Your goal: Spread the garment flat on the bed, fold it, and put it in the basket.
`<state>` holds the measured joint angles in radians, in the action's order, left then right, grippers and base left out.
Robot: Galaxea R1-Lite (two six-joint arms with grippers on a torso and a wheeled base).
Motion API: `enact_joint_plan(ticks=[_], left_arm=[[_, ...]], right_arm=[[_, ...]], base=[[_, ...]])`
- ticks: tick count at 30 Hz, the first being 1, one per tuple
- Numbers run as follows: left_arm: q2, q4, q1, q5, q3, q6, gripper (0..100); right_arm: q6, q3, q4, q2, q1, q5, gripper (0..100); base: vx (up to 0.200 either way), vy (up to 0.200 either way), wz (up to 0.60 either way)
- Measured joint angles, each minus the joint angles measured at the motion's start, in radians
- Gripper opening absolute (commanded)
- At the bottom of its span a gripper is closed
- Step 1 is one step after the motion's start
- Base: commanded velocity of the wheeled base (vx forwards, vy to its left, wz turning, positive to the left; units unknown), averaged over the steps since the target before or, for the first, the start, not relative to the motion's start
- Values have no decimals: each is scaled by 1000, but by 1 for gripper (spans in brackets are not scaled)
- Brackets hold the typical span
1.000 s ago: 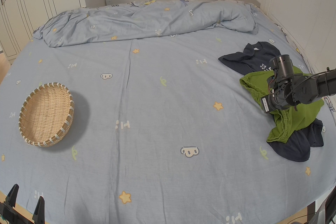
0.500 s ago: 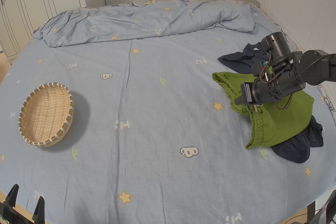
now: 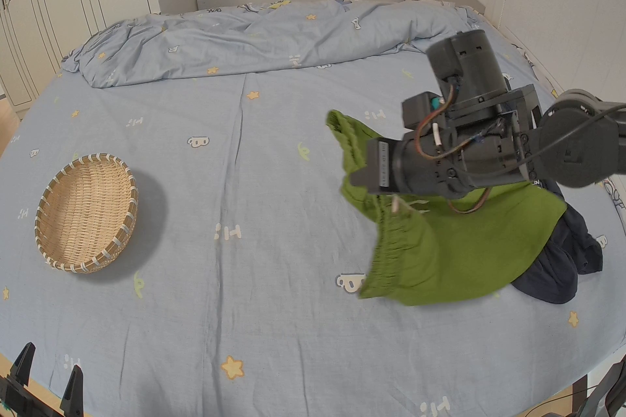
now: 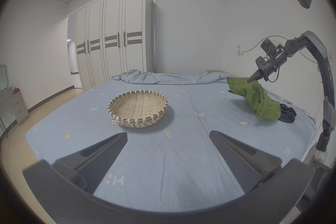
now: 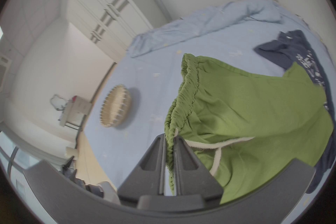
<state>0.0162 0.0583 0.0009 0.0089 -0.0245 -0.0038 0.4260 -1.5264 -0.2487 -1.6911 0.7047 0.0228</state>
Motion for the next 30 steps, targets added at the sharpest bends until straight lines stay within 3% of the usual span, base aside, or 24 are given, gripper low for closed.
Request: enact_joint_plan(ticks=[6,11,16,22,26,27,30], left_arm=[[0,0,0,0,0,0,100],[0,0,1,0,0,0,100],[0,0,1,0,0,0,100],[0,0,0,0,0,0,100],[0,0,0,0,0,0,100],[0,0,0,0,0,0,100],[0,0,1,0,0,0,100]], right_arm=[[-27,48,166,5,134,-3,0],[-123,224,464,19,172,-12,0],[-121,348,699,12,221,-51,0],[-93,353,734,-50,300,-192,0],[-94,323,723,-102,308,-209,0],[-94,314,721,-113,303,-209,100],[-99,292,710,-143,284,-207,100]], base=[[0,0,0],[0,0,0],[0,0,0],[0,0,0],[0,0,0],[0,0,0],[0,0,0]])
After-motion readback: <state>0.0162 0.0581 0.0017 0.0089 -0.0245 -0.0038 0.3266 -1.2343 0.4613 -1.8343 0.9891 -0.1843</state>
